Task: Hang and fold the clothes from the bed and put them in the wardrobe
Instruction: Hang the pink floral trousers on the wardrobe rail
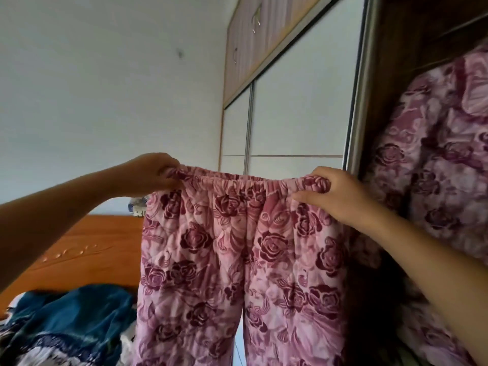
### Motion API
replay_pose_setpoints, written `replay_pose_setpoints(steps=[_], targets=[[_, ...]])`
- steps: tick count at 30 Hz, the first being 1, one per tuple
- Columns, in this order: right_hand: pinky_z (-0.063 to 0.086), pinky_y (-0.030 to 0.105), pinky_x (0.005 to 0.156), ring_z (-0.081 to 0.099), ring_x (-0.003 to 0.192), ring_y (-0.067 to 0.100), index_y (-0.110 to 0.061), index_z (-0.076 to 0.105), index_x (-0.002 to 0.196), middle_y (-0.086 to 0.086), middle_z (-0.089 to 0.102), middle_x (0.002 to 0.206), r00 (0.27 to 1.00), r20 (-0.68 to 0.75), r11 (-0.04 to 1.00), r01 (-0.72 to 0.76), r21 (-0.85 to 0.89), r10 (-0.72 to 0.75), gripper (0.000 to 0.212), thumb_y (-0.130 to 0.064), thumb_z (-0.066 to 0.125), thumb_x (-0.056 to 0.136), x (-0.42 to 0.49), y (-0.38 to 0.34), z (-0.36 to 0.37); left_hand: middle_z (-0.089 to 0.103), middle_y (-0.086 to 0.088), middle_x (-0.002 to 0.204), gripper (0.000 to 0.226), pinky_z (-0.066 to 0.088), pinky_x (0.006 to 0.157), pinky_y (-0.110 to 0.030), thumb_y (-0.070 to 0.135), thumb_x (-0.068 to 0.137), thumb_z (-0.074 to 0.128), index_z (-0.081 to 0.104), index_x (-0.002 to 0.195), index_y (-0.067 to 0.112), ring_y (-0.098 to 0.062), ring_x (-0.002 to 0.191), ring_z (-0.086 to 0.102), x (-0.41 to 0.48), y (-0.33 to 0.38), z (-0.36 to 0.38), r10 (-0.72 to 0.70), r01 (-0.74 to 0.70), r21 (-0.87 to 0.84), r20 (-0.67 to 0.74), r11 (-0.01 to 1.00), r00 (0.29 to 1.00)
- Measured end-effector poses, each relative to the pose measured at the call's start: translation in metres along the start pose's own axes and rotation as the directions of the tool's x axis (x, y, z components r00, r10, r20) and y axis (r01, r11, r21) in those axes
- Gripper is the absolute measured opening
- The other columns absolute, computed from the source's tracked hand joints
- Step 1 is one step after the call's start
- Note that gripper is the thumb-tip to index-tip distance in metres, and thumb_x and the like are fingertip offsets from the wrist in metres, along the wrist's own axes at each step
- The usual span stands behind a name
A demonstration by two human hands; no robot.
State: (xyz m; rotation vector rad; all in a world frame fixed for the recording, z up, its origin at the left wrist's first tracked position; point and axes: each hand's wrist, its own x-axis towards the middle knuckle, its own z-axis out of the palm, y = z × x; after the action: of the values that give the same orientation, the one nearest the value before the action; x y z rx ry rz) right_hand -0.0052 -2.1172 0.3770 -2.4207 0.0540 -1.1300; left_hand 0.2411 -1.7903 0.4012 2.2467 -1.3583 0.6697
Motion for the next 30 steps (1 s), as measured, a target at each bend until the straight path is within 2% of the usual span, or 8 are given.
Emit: replay_pose_setpoints(steps=[5,8,11,15,18,24,27,30], targets=[[0.042,0.019,0.055,0.060,0.061,0.004,-0.024,0.059,0.076,-0.008,0.065,0.069,0.974,-0.219,0.993,0.029,-0.115,-0.054,0.031,-0.040,0.086,0.075,-0.033,-0.019,-0.058,0.063,0.000,0.068,0.016,0.042,0.054,-0.024,0.027,0.086,0.076,0.064,0.076,0.023,-0.003,0.057,0.056,0.022,0.060,0.003,0.085,-0.085,-0.147,-0.007,0.985,0.996],[0.047,0.033,0.060,0.060,0.065,0.015,-0.018,0.059,0.077,0.001,0.063,0.069,0.953,-0.299,0.975,-0.015,-0.220,-0.053,0.032,-0.036,0.086,0.075,-0.053,-0.029,-0.096,0.066,-0.003,0.075,0.011,0.050,0.058,-0.033,0.023,0.086,0.075,0.067,0.082,0.018,-0.017,0.068,0.064,0.039,0.103,0.011,0.141,-0.142,-0.192,-0.018,0.971,0.990],[0.047,0.038,0.066,0.058,0.069,0.013,-0.018,0.060,0.081,-0.002,0.062,0.073,0.917,-0.396,0.941,-0.090,-0.328,-0.050,0.032,-0.033,0.087,0.073,-0.076,-0.032,-0.137,0.065,0.005,0.080,0.009,0.047,0.059,-0.027,0.025,0.085,0.075,0.067,0.086,0.023,-0.011,0.072,0.063,0.056,0.153,0.024,0.219,-0.228,-0.232,-0.067,0.946,0.973],[0.041,0.030,0.063,0.057,0.079,0.017,-0.027,0.060,0.088,-0.002,0.058,0.087,0.874,-0.486,0.833,-0.273,-0.482,0.006,0.034,-0.045,0.084,0.074,-0.114,-0.032,-0.193,0.064,0.008,0.083,0.010,0.044,0.064,-0.027,0.026,0.084,0.076,0.067,0.088,0.024,-0.012,0.076,0.060,0.078,0.219,0.043,0.313,-0.338,-0.281,-0.130,0.898,0.941],[0.052,0.039,0.077,0.063,0.090,0.028,-0.020,0.066,0.100,0.007,0.064,0.097,0.847,-0.529,0.746,-0.379,-0.548,0.042,0.038,-0.045,0.083,0.077,-0.137,-0.039,-0.232,0.059,0.017,0.079,0.017,0.037,0.060,-0.019,0.028,0.085,0.076,0.060,0.084,0.033,-0.003,0.073,0.056,0.094,0.268,0.054,0.371,-0.405,-0.351,-0.161,0.844,0.914],[0.052,0.037,0.081,0.061,0.094,0.029,-0.021,0.065,0.117,0.006,0.057,0.108,0.724,-0.689,0.576,-0.578,-0.578,0.034,0.037,-0.040,0.076,0.087,-0.161,-0.042,-0.285,0.068,0.000,0.102,0.019,0.040,0.077,-0.023,0.023,0.086,0.076,0.071,0.104,0.020,-0.022,0.099,0.063,0.137,0.356,0.080,0.418,-0.481,-0.453,-0.238,0.751,0.877],[0.046,0.033,0.072,0.059,0.083,0.027,-0.018,0.064,0.106,0.006,0.053,0.100,0.680,-0.733,0.524,-0.635,-0.568,0.029,0.028,-0.038,0.075,0.088,-0.171,-0.034,-0.307,0.067,-0.007,0.120,0.036,0.039,0.087,-0.022,0.024,0.087,0.076,0.068,0.120,0.014,-0.024,0.114,0.061,0.161,0.392,0.095,0.450,-0.515,-0.463,-0.252,0.721,0.857],[0.043,0.032,0.069,0.058,0.083,0.029,-0.016,0.063,0.100,0.008,0.053,0.098,0.655,-0.756,0.455,-0.679,-0.576,0.021,0.025,-0.034,0.075,0.088,-0.175,-0.023,-0.327,0.064,-0.015,0.118,0.040,0.038,0.085,-0.021,0.026,0.088,0.075,0.065,0.125,0.013,-0.026,0.108,0.060,0.186,0.422,0.111,0.474,-0.523,-0.500,-0.234,0.690,0.849]])
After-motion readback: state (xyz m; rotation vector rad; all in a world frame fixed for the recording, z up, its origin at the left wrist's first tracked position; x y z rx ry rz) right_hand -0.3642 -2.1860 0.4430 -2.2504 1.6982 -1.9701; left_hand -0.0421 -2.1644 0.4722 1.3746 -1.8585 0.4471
